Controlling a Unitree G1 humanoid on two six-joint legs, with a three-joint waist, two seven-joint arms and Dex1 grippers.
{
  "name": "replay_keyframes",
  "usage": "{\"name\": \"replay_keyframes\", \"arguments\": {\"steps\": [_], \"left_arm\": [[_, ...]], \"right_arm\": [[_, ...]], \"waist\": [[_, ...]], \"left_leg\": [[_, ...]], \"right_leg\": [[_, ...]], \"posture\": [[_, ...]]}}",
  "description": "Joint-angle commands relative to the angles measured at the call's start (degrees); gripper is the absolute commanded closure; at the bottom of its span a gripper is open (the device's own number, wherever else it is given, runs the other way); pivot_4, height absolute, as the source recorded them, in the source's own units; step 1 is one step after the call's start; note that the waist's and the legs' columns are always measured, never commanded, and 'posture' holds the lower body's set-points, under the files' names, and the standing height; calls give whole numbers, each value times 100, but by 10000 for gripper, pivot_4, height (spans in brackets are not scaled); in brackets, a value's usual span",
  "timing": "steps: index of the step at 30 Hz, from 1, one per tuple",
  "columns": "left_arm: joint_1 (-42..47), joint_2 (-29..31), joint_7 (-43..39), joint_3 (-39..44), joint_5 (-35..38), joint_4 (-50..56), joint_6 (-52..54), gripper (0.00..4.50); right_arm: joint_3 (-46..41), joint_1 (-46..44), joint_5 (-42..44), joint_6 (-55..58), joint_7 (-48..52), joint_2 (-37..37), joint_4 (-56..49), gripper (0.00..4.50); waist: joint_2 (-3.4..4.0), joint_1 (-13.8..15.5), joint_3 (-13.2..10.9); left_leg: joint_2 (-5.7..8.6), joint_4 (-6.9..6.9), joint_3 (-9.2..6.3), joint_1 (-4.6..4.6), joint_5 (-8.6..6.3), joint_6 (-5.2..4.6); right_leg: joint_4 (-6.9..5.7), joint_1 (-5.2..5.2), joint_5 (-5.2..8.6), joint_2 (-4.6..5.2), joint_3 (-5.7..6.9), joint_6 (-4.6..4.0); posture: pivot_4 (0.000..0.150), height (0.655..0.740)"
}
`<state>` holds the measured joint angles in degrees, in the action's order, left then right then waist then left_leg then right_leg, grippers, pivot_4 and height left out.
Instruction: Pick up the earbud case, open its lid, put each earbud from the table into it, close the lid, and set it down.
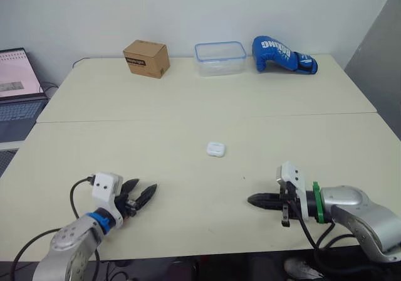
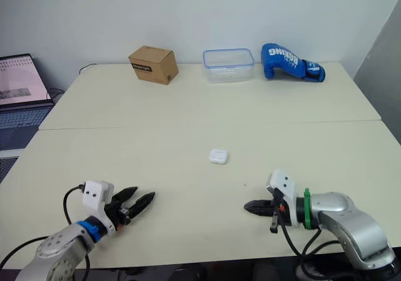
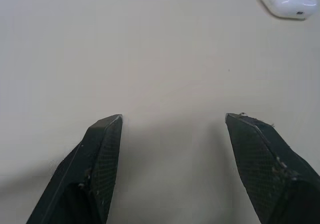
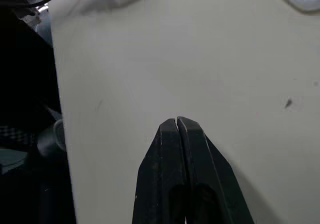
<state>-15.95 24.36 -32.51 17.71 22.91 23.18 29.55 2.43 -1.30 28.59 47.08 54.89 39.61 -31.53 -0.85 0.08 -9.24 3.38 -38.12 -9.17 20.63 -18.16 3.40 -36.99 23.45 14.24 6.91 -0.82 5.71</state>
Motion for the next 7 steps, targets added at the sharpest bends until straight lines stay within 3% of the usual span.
{"name": "replay_keyframes", "arguments": {"steps": [1, 7], "left_arm": [[-280, -129, 148, 73, -15, 435, -345, 10664], [-594, -271, 37, 77, 29, 445, -885, 10664]], "right_arm": [[-470, 237, 300, 95, -234, 39, -231, 45000], [-577, 504, 374, 52, -401, 186, -399, 45000]], "waist": [[-1, 2, 1], [-1, -5, 1]], "left_leg": [[0, 0, 0, -5, -1, -1], [-8, 2, -3, -18, -2, -3]], "right_leg": [[0, -7, 0, 0, 1, 1], [1, -16, 1, -11, 4, 0]], "posture": [[1500, 7307], [1500, 7307]]}}
